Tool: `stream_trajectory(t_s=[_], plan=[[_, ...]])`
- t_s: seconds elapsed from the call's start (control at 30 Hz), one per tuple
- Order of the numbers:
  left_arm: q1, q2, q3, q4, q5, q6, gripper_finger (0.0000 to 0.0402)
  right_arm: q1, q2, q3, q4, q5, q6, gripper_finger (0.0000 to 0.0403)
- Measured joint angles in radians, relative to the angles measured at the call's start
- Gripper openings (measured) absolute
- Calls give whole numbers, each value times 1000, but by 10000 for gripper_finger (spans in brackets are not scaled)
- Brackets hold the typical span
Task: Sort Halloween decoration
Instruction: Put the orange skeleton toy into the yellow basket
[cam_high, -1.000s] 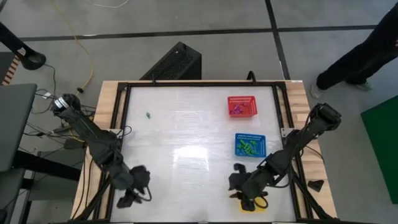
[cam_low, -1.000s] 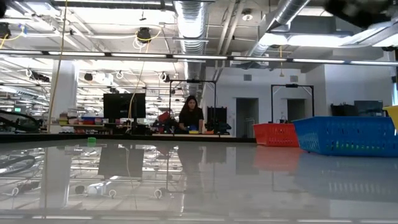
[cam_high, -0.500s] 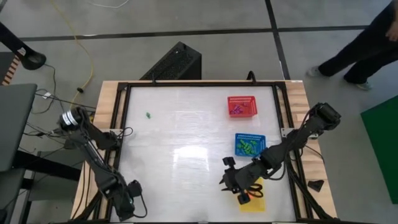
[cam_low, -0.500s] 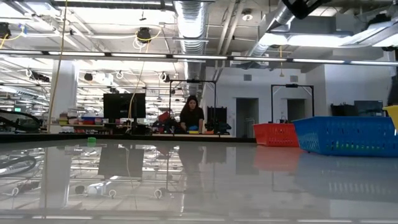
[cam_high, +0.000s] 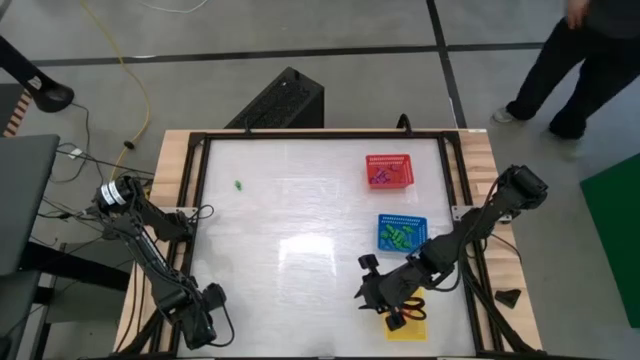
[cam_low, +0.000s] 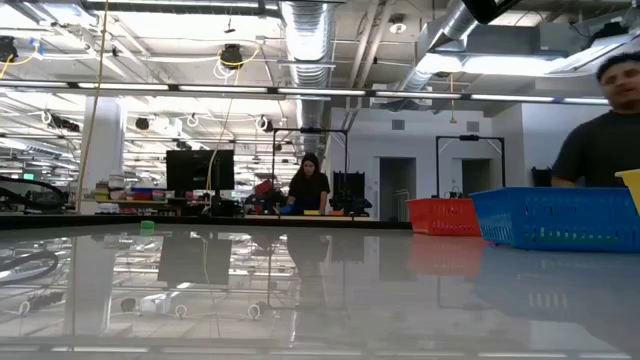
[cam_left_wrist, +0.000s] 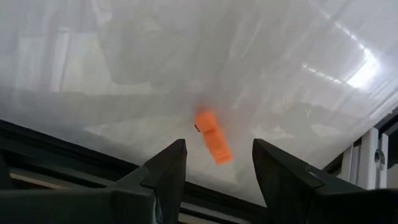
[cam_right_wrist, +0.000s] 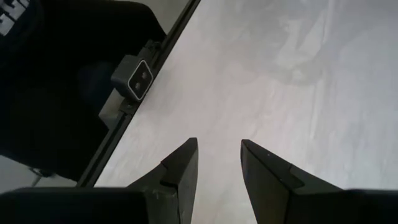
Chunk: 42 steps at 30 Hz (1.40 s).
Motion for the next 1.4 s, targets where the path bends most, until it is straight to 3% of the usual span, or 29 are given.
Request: stream_trajectory(t_s=[0.2, 0.47, 0.6, 0.83, 1.0, 1.2, 1.3, 1.4], plan=[[0, 0, -37, 12, -8, -8, 173, 11, 0, 0, -1, 0, 54, 152], [2, -7, -147, 215, 58, -7, 165, 45, 0, 0, 0, 0, 80, 152], [2, -5, -151, 215, 78, 55, 123, 57, 0, 0, -1, 16, 123, 152], [41, -3, -152, 214, 125, 185, 14, 56, 0, 0, -1, 26, 156, 152], [116, -13, -93, 226, 81, 372, 22, 56, 0, 0, -1, 27, 157, 152], [274, -34, 21, 266, -164, 779, 20, 39, 0, 0, -9, 28, 155, 152], [368, -20, 27, 459, -273, 1006, 20, 25, -16, 0, -9, 29, 146, 152], [458, 53, 8, 714, -237, 1198, 19, 19, -67, 0, -5, 107, 128, 152]])
